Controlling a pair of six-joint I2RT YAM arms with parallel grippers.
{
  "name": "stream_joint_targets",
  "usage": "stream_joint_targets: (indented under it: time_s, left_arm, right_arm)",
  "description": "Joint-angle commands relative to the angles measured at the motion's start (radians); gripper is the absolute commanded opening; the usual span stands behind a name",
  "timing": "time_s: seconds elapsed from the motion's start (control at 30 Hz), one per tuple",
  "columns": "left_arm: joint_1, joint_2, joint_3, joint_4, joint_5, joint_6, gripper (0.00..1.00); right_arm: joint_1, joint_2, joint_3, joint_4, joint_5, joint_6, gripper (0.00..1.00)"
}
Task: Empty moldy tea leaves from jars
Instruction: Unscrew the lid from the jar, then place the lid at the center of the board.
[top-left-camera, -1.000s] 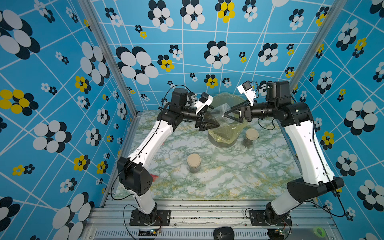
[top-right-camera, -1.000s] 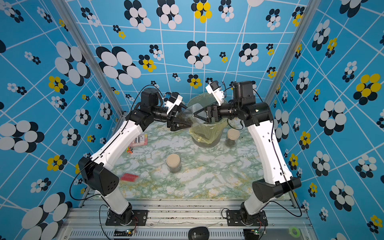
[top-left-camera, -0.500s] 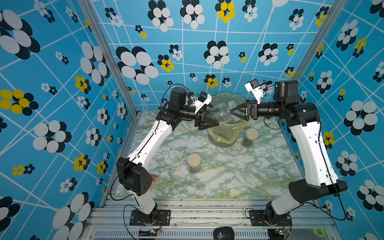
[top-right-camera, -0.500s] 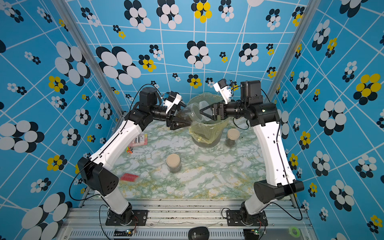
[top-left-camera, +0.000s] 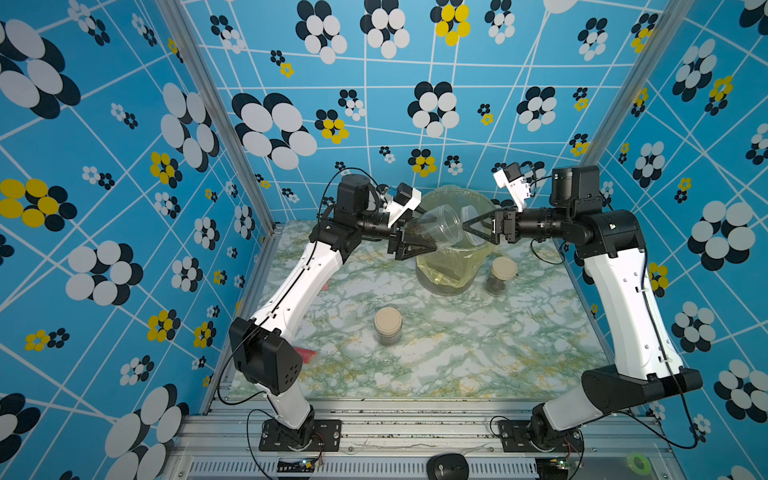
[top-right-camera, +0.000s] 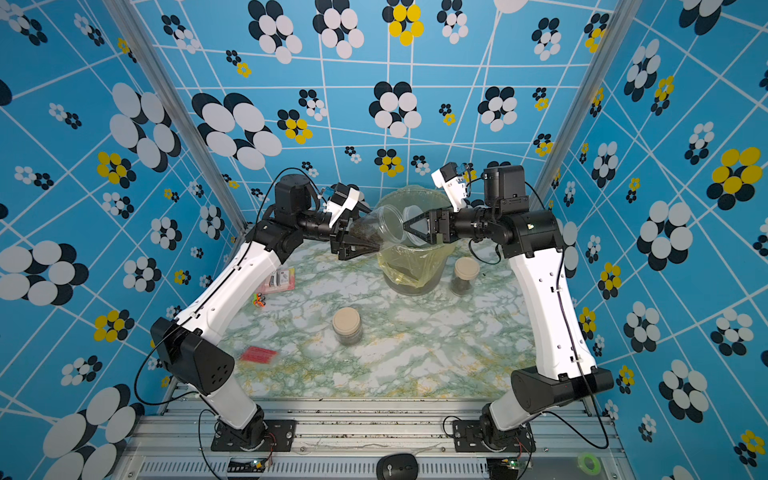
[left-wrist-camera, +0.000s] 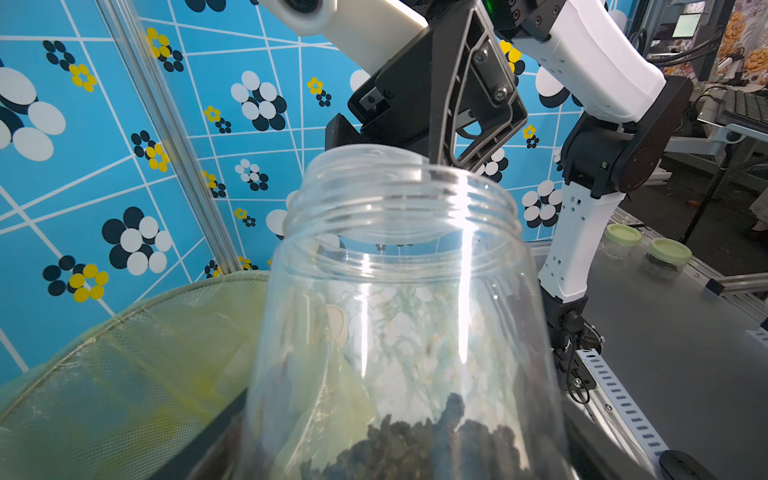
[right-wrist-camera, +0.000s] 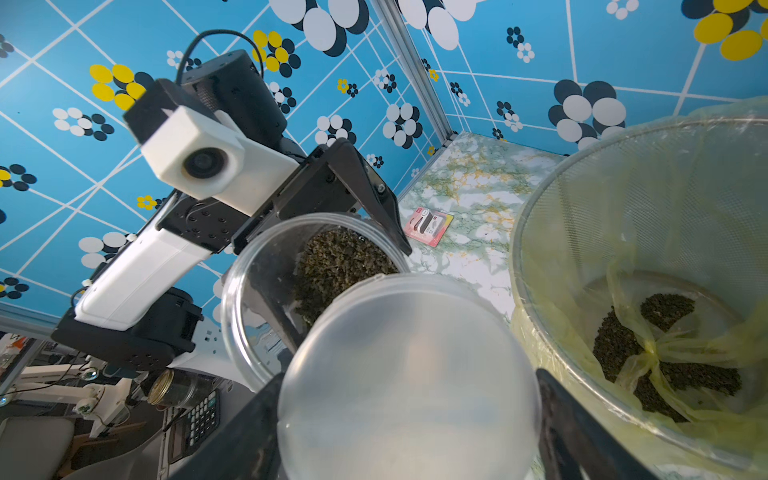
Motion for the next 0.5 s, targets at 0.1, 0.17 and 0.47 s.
stream_joint_targets:
  time_s: [0.1, 0.17, 0.47]
  left_arm:
    - [0.026, -0.099, -0.114, 0.204, -0.049, -0.034, 0.46]
    - [0.033, -0.118, -0.158, 0.280, -0.067, -0.063, 0.46]
    - [0.039, -0.183, -0.302, 0.466, -0.182, -0.077, 0.46]
  right_arm:
    - [-0.001, -0.095, -0.106, -0.029, 0.109, 0.060, 0.62]
    - [-0.001, -0.131, -0.153, -0.031, 0.142, 0.065, 0.62]
    - [0.000, -0.289, -0.421, -0.036, 0.321, 0.111, 0.62]
